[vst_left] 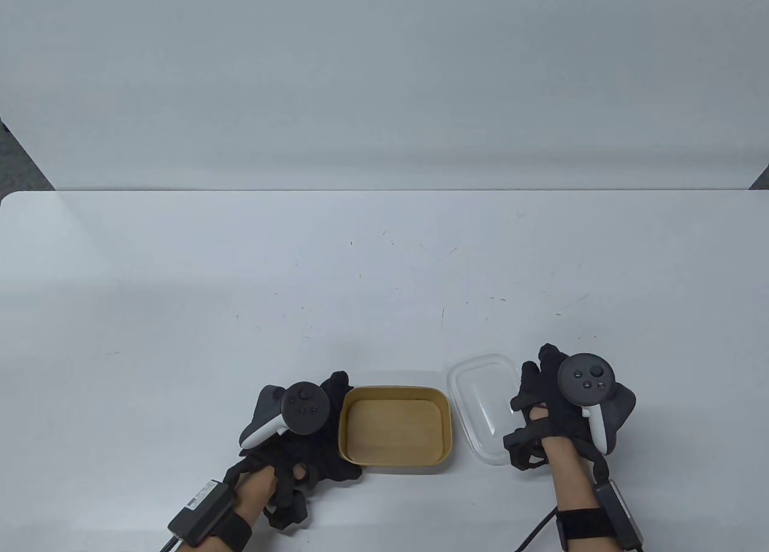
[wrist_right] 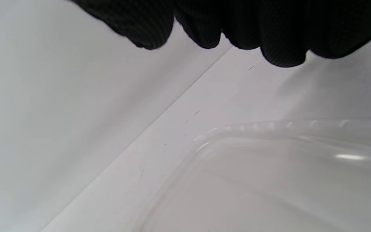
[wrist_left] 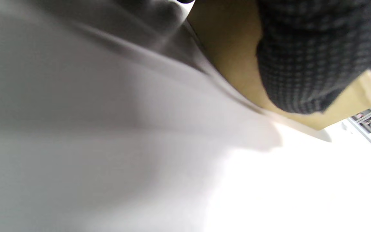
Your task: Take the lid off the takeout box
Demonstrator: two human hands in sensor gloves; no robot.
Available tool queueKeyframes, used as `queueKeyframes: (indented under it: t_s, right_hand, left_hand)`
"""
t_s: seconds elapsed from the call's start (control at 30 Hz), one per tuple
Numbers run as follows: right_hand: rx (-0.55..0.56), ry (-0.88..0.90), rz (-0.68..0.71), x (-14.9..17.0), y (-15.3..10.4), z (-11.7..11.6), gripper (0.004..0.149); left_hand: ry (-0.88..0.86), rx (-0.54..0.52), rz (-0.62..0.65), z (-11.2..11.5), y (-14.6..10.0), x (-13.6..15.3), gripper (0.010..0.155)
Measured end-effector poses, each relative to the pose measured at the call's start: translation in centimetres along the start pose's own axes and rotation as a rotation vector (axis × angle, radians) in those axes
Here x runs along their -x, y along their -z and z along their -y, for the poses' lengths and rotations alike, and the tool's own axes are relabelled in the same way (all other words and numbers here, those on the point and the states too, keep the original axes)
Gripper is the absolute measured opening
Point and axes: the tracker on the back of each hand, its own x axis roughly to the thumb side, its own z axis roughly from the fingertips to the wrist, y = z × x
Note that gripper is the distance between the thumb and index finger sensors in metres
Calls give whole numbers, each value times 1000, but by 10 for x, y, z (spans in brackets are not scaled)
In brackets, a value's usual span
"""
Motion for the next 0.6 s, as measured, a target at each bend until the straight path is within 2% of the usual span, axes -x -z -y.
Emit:
queueKeyframes:
  t_s: [0.1,0.17,0.23,0.3,0.33,0.4,0.43,0.47,0.5,0.53,0.57,0.6]
  right_hand:
    - [39,33,94,-9,-9,9,61]
    - [48,80,156,-15,-13,14,61]
    - [40,203,263,-23,-18,18,61]
    - [44,305,339,-30,-23,23,61]
    - [50,341,376,-34,-26,25,61]
    - [76,390,496,-45,-37,31,61]
    - [90,364,549,-50,-42,33,61]
    - [109,332,607,-56,-48,33,61]
    - [119,307,644,-60,-52,33,61]
    - [137,257,714,-66,-59,32,61]
    - [141,218,763,-71,-64,30,61]
    - [141,143,837,-77,-71,26,62]
  left_hand:
    - [2,-13,17,-16,-11,8,143]
    - [-70,-65,50,-29,-22,13,141]
    - [-304,-187,149,-49,-40,19,134]
    - [-501,-302,233,-66,-56,24,119]
    - [-580,-345,274,-72,-63,24,111]
    - [-652,-521,335,-86,-81,21,95]
    - [-614,-596,333,-89,-88,19,92]
    - [-499,-691,302,-93,-97,14,90]
    - [-409,-743,274,-95,-102,10,87]
    - [-246,-819,221,-95,-109,4,86]
    - [-142,-856,191,-94,-111,0,84]
    - [33,-881,154,-93,-112,-7,84]
